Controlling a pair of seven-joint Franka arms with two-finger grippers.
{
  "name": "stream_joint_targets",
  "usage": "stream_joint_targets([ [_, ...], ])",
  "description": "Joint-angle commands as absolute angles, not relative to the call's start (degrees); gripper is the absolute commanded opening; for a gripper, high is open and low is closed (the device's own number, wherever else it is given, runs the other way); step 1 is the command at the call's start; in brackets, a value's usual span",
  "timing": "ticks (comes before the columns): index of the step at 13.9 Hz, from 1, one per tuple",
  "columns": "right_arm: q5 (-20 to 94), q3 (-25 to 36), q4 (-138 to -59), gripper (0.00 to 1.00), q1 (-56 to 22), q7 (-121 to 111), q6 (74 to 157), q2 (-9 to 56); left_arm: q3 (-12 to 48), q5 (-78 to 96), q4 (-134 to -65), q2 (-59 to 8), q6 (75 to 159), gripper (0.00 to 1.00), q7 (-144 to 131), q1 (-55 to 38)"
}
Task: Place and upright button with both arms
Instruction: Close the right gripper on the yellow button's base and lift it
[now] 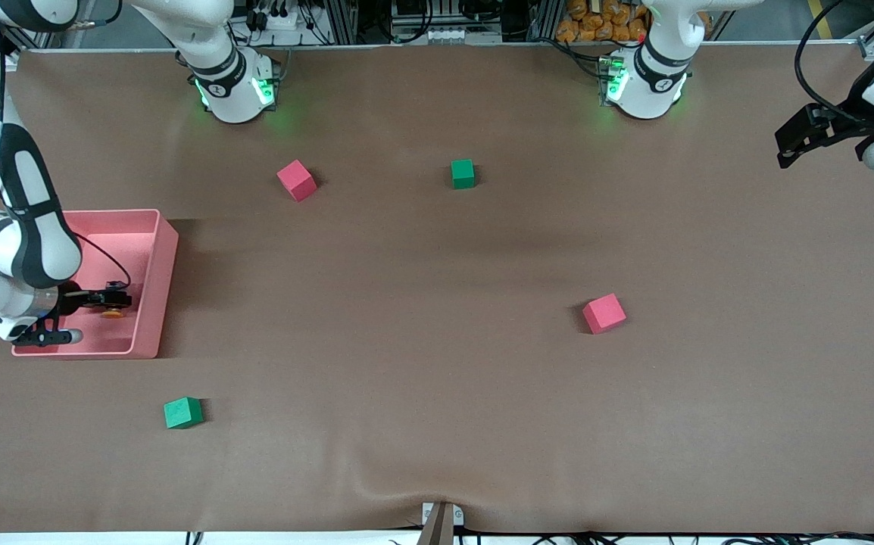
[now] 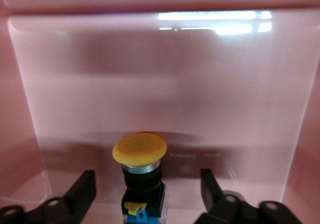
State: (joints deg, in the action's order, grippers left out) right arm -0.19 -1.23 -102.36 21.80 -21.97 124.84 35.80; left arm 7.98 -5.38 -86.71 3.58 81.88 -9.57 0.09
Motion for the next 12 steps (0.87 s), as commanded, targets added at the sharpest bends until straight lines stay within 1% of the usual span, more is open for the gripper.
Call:
stream_joint_targets([
  [1, -0.97, -2.29, -103.18, 0.26, 23.29, -22.85, 126.04, 35.77, 8.35, -6.5, -85.25, 3.34, 80.95, 1.0, -9.58, 0.35],
  [2, -0.97, -2.29, -103.1, 0.17, 23.29, -23.37, 126.04, 35.77, 8.26, -6.5, -85.25, 3.43, 80.95, 1.0, -9.58, 0.35],
  [3, -0.97, -2.29, -103.1, 0.15, 23.29, -23.47, 126.04, 35.77, 8.26, -6.5, -85.25, 3.43, 80.95, 1.0, -9.58, 0.35],
  [4, -0.97, -2.29, -103.1, 0.03, 23.2, -23.55, 125.95, 35.68, 8.35, -6.42, -85.25, 3.34, 80.95, 1.0, -9.67, 0.35],
  [5, -0.97, -2.29, -103.01, 0.0, 23.03, -23.55, 125.69, 35.51, 8.52, -5.89, -85.25, 3.34, 80.95, 1.0, -10.19, 0.18],
  [8, -0.97, -2.37, -101.52, 0.0, 22.94, -23.38, 124.81, 34.63, 8.7, -5.71, -85.25, 3.43, 80.95, 1.0, -10.28, 0.09],
  [9, -0.97, -2.37, -100.3, 0.0, 22.68, -23.38, 122.46, 33.85, 8.7, -5.63, -85.25, 3.43, 80.95, 1.0, -10.2, 0.0],
  [12, -0.97, -2.46, -91.79, 0.0, 22.15, -22.77, 111.14, 33.4, 8.7, -5.45, -85.25, 3.51, 80.95, 1.0, -10.28, 0.09],
])
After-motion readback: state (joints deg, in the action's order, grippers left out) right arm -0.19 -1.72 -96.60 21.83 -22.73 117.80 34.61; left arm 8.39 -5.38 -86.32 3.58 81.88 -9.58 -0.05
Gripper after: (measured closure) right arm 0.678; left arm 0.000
